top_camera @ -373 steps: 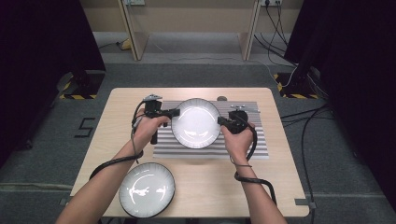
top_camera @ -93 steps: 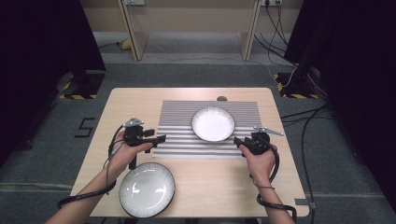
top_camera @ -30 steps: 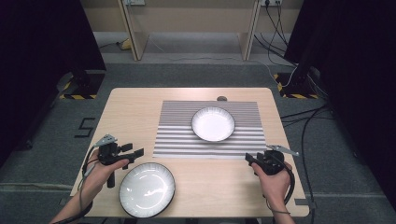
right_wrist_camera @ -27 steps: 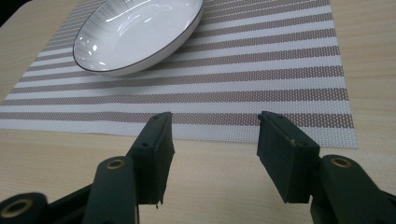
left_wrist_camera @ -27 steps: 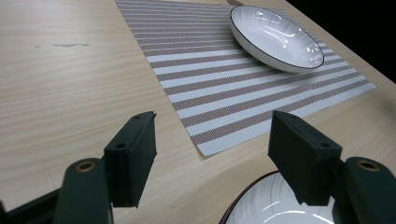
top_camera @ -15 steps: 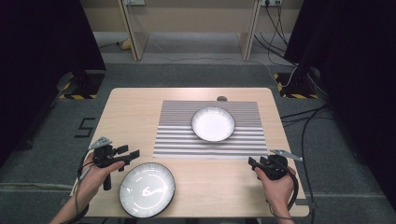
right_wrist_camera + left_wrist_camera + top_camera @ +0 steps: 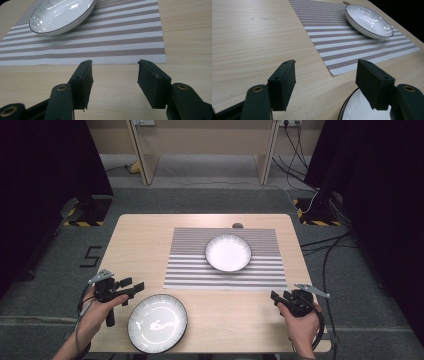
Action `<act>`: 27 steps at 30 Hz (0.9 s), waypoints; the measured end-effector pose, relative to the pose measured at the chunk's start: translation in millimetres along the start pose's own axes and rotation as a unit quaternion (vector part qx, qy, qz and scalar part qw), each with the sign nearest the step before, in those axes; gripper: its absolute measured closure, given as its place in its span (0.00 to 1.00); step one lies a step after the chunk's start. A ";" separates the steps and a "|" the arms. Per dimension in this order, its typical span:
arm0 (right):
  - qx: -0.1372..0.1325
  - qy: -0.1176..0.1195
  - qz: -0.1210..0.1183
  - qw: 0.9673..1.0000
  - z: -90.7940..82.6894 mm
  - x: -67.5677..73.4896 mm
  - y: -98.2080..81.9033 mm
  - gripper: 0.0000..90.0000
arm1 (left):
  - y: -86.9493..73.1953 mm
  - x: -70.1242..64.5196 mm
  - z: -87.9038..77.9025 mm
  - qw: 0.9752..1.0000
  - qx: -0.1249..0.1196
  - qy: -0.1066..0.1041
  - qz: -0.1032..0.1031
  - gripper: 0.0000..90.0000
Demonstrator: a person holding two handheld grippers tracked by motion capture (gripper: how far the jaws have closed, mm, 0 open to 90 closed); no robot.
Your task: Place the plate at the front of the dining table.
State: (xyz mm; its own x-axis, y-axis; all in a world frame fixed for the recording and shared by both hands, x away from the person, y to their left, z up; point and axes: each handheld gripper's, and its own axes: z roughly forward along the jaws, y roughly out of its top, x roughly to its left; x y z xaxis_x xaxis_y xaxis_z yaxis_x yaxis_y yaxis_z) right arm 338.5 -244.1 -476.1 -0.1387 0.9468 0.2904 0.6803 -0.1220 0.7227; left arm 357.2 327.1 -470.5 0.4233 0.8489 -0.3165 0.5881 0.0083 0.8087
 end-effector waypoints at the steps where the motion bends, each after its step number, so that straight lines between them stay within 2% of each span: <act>1: -0.001 -0.001 -0.002 1.000 -0.7 -1.6 -0.5 0.51 | -0.9 0.3 -0.4 1.000 -0.002 0.001 -0.002 0.35; 16: 0.000 -0.011 0.008 1.000 -7.3 -9.7 -7.9 0.51 | -11.2 9.6 -7.8 1.000 -0.001 0.011 -0.010 0.35; 27: 0.000 -0.018 0.014 1.000 -11.9 -17.1 -16.2 0.50 | -16.1 16.8 -15.5 1.000 -0.013 0.023 -0.008 0.35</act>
State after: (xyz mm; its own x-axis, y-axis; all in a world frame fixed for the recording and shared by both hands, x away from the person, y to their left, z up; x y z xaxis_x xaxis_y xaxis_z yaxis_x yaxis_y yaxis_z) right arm 321.3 -261.9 -485.3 -0.0933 0.9531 0.2878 0.6842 -0.1486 0.7140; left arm 344.1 349.4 -481.2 0.3816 0.8715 -0.3081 0.5769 0.0359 0.8160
